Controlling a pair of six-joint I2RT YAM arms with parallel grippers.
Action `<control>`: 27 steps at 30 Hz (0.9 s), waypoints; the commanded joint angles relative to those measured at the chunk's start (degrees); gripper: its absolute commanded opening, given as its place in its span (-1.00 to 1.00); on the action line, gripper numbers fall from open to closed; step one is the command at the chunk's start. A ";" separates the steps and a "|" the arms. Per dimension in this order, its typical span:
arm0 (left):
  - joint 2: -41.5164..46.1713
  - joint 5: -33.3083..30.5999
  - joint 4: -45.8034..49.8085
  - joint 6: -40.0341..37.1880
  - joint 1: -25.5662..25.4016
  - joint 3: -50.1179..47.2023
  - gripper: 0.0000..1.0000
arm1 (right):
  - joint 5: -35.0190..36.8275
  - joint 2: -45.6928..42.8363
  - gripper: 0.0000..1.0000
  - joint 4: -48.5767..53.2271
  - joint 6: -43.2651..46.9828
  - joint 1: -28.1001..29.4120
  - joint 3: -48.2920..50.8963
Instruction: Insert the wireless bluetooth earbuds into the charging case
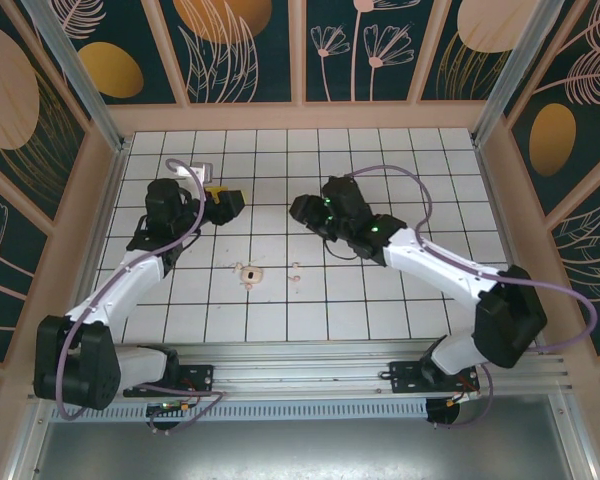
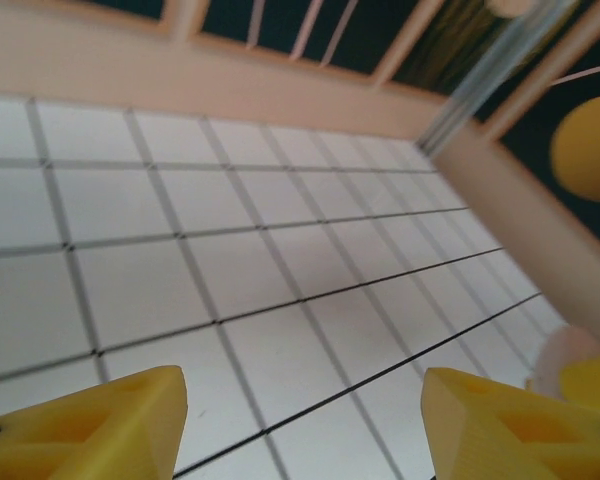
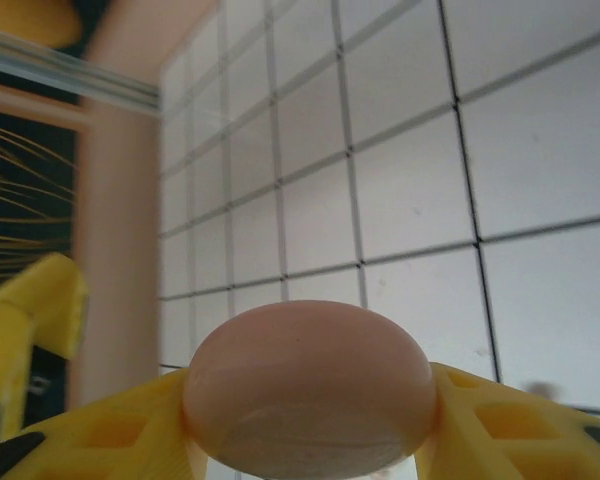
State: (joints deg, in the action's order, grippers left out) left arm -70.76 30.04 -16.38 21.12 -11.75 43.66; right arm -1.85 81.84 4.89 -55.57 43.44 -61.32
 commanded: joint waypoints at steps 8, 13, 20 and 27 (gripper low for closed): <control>4.67 14.26 -21.77 -4.43 -3.31 -5.06 0.14 | -8.44 -4.45 0.02 -22.52 0.43 -4.07 5.14; 4.24 14.08 -21.37 -10.27 -7.14 -4.40 0.18 | -13.42 -2.93 0.01 -30.88 -0.56 -3.86 5.24; 0.50 14.77 -22.19 -10.58 -8.79 -1.85 0.22 | -18.12 -0.95 0.01 -35.91 -1.75 -2.62 4.29; -1.31 13.86 -22.44 -11.60 -9.41 0.79 0.20 | -19.19 0.91 0.02 -37.09 -3.01 -0.69 3.82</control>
State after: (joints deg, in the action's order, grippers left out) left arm -71.42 43.27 -36.27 11.11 -20.71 41.54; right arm -19.42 81.84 -28.01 -57.54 42.02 -56.60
